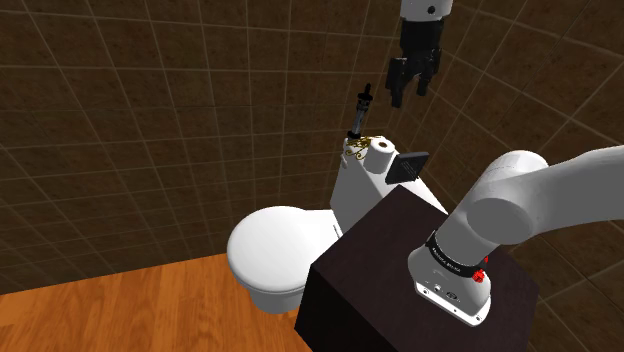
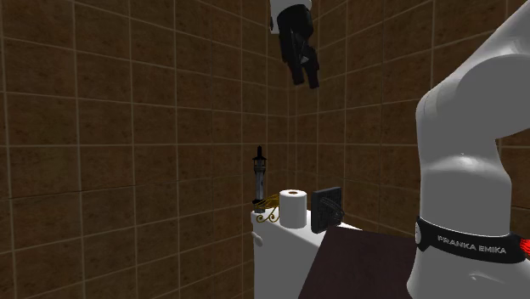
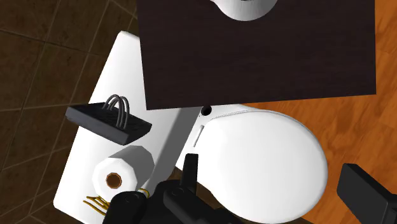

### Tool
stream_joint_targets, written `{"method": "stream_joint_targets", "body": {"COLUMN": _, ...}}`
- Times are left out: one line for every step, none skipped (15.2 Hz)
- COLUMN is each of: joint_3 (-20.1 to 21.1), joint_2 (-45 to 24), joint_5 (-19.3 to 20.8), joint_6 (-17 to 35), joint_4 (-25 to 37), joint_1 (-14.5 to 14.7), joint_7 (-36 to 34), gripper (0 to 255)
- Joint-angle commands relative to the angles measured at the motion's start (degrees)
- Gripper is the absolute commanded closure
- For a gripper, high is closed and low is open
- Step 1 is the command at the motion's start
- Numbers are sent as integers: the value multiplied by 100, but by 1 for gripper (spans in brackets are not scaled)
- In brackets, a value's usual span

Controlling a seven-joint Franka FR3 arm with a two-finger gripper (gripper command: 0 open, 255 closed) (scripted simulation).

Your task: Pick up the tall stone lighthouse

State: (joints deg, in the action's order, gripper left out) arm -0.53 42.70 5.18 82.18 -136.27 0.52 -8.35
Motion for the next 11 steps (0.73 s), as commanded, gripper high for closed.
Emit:
{"method": "stream_joint_targets", "body": {"joint_3": 0, "joint_2": 0, "joint_5": 0, "joint_6": 0, "joint_4": 0, "joint_1": 0, "joint_7": 0, "gripper": 0}}
{"method": "stream_joint_targets", "body": {"joint_3": -129, "joint_2": -27, "joint_5": 61, "joint_6": 197, "joint_4": -72, "joint_1": -39, "joint_7": 112, "gripper": 0}}
{"method": "stream_joint_targets", "body": {"joint_3": -258, "joint_2": -63, "joint_5": 117, "joint_6": 397, "joint_4": -137, "joint_1": -79, "joint_7": 225, "gripper": 0}}
{"method": "stream_joint_targets", "body": {"joint_3": -389, "joint_2": -110, "joint_5": 170, "joint_6": 598, "joint_4": -194, "joint_1": -116, "joint_7": 336, "gripper": 0}}
{"method": "stream_joint_targets", "body": {"joint_3": -521, "joint_2": -167, "joint_5": 217, "joint_6": 800, "joint_4": -242, "joint_1": -152, "joint_7": 448, "gripper": 0}}
{"method": "stream_joint_targets", "body": {"joint_3": -654, "joint_2": -234, "joint_5": 259, "joint_6": 1003, "joint_4": -283, "joint_1": -185, "joint_7": 560, "gripper": 0}}
{"method": "stream_joint_targets", "body": {"joint_3": -787, "joint_2": -311, "joint_5": 295, "joint_6": 1207, "joint_4": -315, "joint_1": -217, "joint_7": 673, "gripper": 0}}
{"method": "stream_joint_targets", "body": {"joint_3": -921, "joint_2": -398, "joint_5": 324, "joint_6": 1411, "joint_4": -338, "joint_1": -246, "joint_7": 788, "gripper": 0}}
{"method": "stream_joint_targets", "body": {"joint_3": -1055, "joint_2": -494, "joint_5": 346, "joint_6": 1615, "joint_4": -354, "joint_1": -272, "joint_7": 904, "gripper": 0}}
{"method": "stream_joint_targets", "body": {"joint_3": -1190, "joint_2": -601, "joint_5": 360, "joint_6": 1819, "joint_4": -360, "joint_1": -295, "joint_7": 1023, "gripper": 0}}
{"method": "stream_joint_targets", "body": {"joint_3": -1325, "joint_2": -716, "joint_5": 365, "joint_6": 2021, "joint_4": -358, "joint_1": -314, "joint_7": 1145, "gripper": 0}}
